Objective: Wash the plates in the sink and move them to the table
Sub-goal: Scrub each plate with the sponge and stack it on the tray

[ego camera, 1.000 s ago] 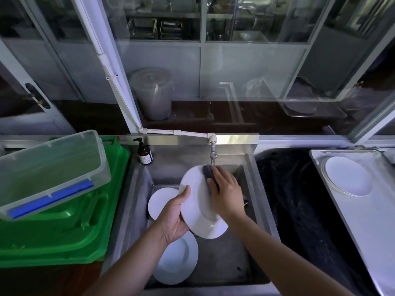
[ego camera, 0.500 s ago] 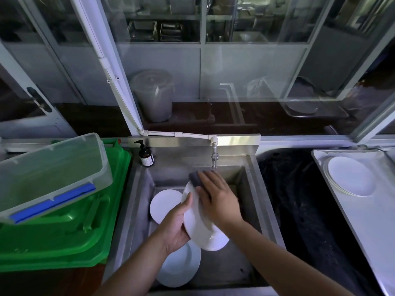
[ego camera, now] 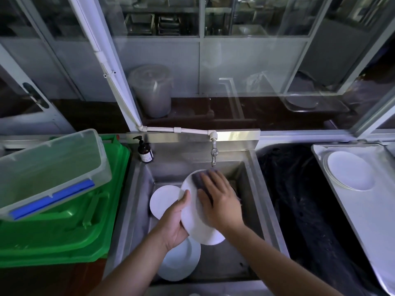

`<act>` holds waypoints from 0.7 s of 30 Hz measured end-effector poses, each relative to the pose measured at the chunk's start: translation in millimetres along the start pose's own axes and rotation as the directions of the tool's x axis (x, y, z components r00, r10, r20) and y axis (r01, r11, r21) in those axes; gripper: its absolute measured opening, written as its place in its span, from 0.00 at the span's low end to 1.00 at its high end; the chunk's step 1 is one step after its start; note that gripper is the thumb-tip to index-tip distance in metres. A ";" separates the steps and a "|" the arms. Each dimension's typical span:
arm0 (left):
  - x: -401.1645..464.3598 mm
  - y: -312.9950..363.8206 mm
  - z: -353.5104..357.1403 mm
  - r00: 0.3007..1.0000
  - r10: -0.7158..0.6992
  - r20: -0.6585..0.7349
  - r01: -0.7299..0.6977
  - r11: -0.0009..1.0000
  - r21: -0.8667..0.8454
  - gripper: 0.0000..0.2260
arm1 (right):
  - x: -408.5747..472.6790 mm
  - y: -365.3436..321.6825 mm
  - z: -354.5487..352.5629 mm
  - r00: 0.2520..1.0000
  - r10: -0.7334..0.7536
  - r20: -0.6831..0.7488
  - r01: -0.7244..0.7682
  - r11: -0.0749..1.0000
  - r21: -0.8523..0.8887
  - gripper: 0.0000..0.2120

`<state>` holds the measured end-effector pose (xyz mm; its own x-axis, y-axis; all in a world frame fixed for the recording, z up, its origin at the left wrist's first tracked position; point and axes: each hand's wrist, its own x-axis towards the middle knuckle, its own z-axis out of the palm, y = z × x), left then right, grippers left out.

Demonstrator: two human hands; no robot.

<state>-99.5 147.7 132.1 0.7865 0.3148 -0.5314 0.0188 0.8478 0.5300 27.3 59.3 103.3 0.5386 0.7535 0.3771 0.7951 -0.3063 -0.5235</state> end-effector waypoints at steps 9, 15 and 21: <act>17.7 -3.1 -8.3 1.000 0.029 -0.011 -0.031 0.966 -0.255 0.33 | -37.6 8.9 5.0 0.943 -0.330 -0.052 0.325 0.943 -0.077 0.19; 20.6 12.2 -14.1 1.000 0.030 -0.003 -0.030 0.997 -0.075 0.30 | -11.9 34.6 -6.8 0.952 0.300 0.056 -0.305 0.940 0.151 0.22; 17.0 10.0 3.3 0.999 -0.033 0.036 0.031 0.997 0.067 0.26 | 31.1 20.1 -19.3 0.946 0.315 0.071 -0.322 0.940 0.116 0.20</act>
<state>-84.0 160.1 130.6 0.8069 0.2710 -0.5248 0.0845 0.8264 0.5567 65.4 65.4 119.3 0.7408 0.6574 0.1379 0.5413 -0.4628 -0.7020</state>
